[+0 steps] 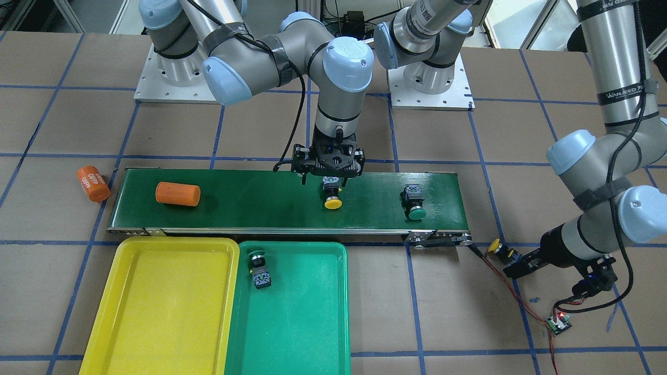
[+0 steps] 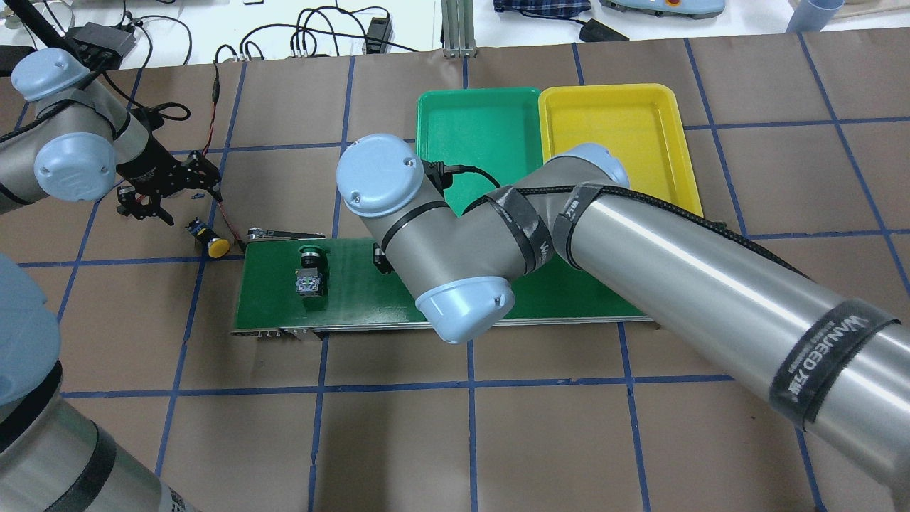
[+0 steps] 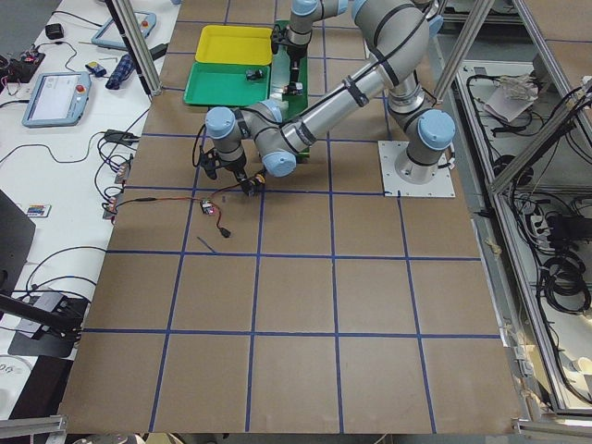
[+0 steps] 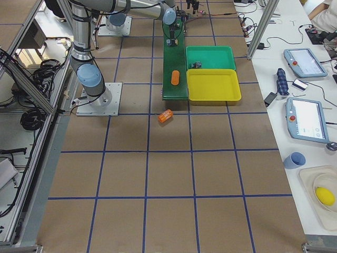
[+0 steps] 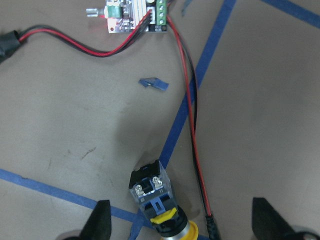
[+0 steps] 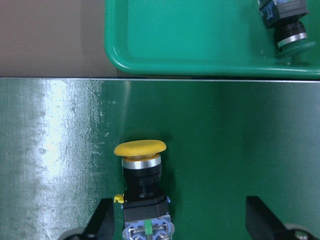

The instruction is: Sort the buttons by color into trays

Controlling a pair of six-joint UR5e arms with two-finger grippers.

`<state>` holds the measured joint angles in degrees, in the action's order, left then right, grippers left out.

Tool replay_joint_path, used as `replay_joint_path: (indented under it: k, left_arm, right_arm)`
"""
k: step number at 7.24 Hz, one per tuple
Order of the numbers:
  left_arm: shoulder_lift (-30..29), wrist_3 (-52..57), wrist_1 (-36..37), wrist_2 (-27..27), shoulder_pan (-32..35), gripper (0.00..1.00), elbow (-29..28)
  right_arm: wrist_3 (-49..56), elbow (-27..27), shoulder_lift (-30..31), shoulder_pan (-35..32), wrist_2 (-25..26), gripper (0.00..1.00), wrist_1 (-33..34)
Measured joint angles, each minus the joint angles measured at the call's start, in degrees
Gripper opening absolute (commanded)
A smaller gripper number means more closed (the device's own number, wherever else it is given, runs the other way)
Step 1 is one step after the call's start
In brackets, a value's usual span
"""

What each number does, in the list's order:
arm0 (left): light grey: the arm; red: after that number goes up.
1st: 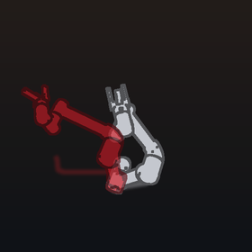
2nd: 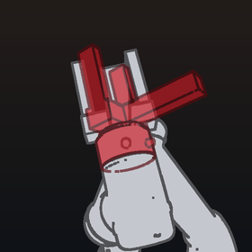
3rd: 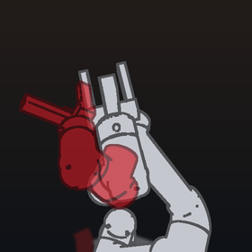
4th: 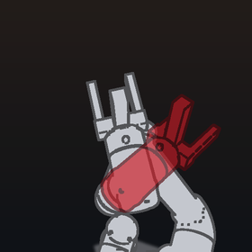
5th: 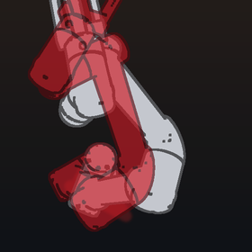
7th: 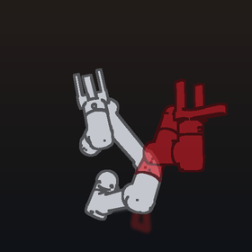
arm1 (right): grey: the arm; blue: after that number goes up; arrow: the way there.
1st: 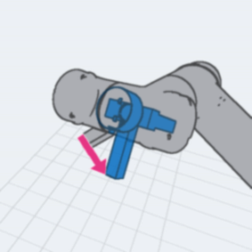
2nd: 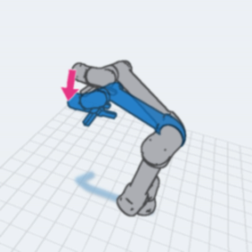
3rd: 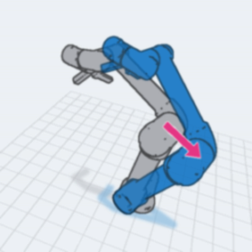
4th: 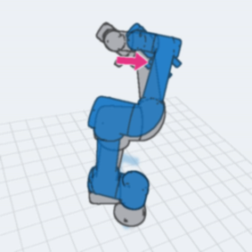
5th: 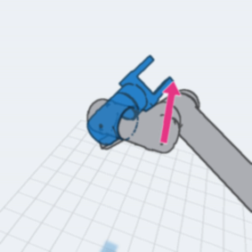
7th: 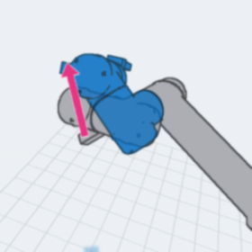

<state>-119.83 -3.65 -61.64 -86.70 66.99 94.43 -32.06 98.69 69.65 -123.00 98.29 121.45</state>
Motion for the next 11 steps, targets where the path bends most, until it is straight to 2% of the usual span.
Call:
replay_joint_path:
  k: [1, 2, 3, 4, 5, 6, 7, 8, 9, 11]
  left_arm:
    - [-0.52, -0.26, 0.25, -0.02, -0.17, 0.88, 1.03]
    - [-0.76, -0.38, 0.31, -0.06, -0.53, 0.49, 1.7]
    - [-1.01, -0.46, 0.33, -0.04, -1.2, 0.05, 1.98]
    - [-1.36, -0.53, 0.25, 0.03, -2.02, 0.0, 2.04]
    - [-1.27, -0.51, 0.08, 0.17, -2.56, 0.0, 2.0]
    - [-0.63, -0.29, -0.14, 0.27, -2.69, 0.0, 1.72]
    - [0.32, 0.52, -0.35, 0.24, -2.51, 0.0, 1.24]
    - [1.68, 2.2, -0.71, 0.2, -2.23, 0.0, 0.69]
    - [3.59, 4.27, -2.45, 0.27, -1.8, 0.0, 0.04]
    - [9.92, 7.1, -11.26, 0.35, 2.18, 0.0, -0.72]
  right_arm:
    - [0.24, 1.14, -0.02, 0.05, -0.09, 0.85, 0.0]
    - [0.5, 2.42, -0.06, 0.32, -0.35, 0.86, 0.12]
    - [1.14, 3.14, -0.04, 0.99, -0.59, 0.86, 0.72]
    - [1.98, 3.35, -0.03, 1.71, -1.03, 0.86, 1.81]
    - [2.43, 3.43, -0.1, 2.09, -1.68, 0.74, 2.45]
    - [2.61, 3.59, -0.17, 2.22, -2.22, 0.55, 2.75]
    - [2.73, 3.84, -0.24, 2.23, -2.39, 0.42, 2.84]
    - [2.99, 4.12, -0.32, 2.24, -2.21, 0.18, 2.84]
    - [3.5, 4.33, -0.26, 2.38, -1.76, 0.0, 2.85]
    - [7.4, 4.09, 0.83, 4.9, -1.19, 0.0, 2.85]
